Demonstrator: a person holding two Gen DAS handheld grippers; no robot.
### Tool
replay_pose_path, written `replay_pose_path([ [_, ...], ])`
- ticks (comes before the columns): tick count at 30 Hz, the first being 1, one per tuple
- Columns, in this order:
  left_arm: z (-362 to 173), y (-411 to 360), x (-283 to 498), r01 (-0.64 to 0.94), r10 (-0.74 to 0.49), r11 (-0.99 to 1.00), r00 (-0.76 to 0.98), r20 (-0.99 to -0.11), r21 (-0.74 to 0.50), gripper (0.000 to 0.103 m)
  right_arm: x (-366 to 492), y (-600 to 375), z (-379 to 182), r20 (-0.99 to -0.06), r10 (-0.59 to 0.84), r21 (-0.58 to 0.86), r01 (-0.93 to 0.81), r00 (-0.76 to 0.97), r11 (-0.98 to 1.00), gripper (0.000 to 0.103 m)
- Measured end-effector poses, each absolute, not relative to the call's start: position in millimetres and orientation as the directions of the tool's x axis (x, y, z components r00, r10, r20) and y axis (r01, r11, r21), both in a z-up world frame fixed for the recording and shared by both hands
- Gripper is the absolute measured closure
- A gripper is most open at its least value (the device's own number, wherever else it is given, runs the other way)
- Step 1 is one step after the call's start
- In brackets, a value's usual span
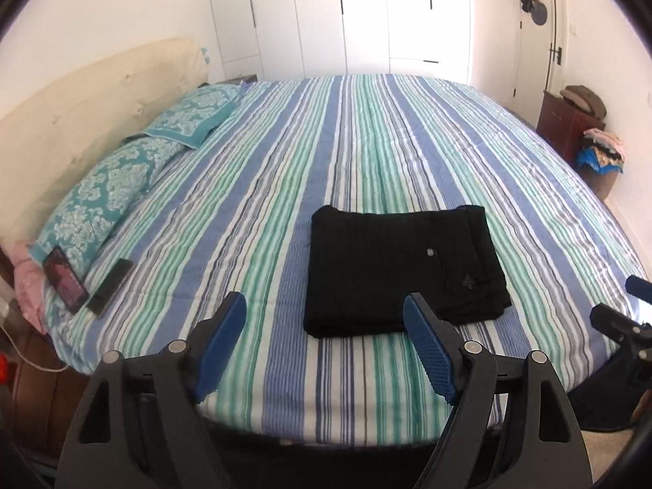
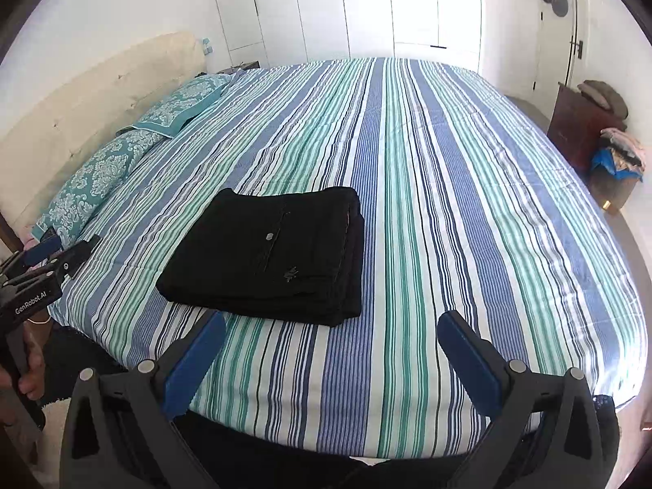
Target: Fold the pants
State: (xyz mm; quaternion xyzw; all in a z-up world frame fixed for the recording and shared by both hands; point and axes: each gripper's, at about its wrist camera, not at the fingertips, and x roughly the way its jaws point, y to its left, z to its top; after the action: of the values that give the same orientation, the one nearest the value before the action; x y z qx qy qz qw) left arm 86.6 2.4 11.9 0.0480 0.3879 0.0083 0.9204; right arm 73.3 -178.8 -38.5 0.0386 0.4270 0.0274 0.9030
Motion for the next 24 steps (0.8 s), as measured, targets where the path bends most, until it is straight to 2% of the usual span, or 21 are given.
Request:
replay_pose_path([
  [3, 17, -2, 76, 0.027, 0.067, 0.993, 0.654, -0.753, 0.112, 0.022, 47, -152, -25, -0.762, 0.077, 0.083, -0.021, 0.643, 0.996, 0.0],
  [8, 16, -5, 57, -0.005, 0.072, 0.996, 0.642, -0.763, 0.09, 0.022, 33, -127, -7, -0.749, 0.055, 0.016, -0.064, 0.66, 0.998, 0.0],
  [24, 5, -5, 54, -0.002, 0.089, 0.994, 0.615, -0.783, 0.112, 0.021, 30, -118, -7, -0.751, 0.04, 0.013, -0.046, 0.659, 0.999, 0.0],
])
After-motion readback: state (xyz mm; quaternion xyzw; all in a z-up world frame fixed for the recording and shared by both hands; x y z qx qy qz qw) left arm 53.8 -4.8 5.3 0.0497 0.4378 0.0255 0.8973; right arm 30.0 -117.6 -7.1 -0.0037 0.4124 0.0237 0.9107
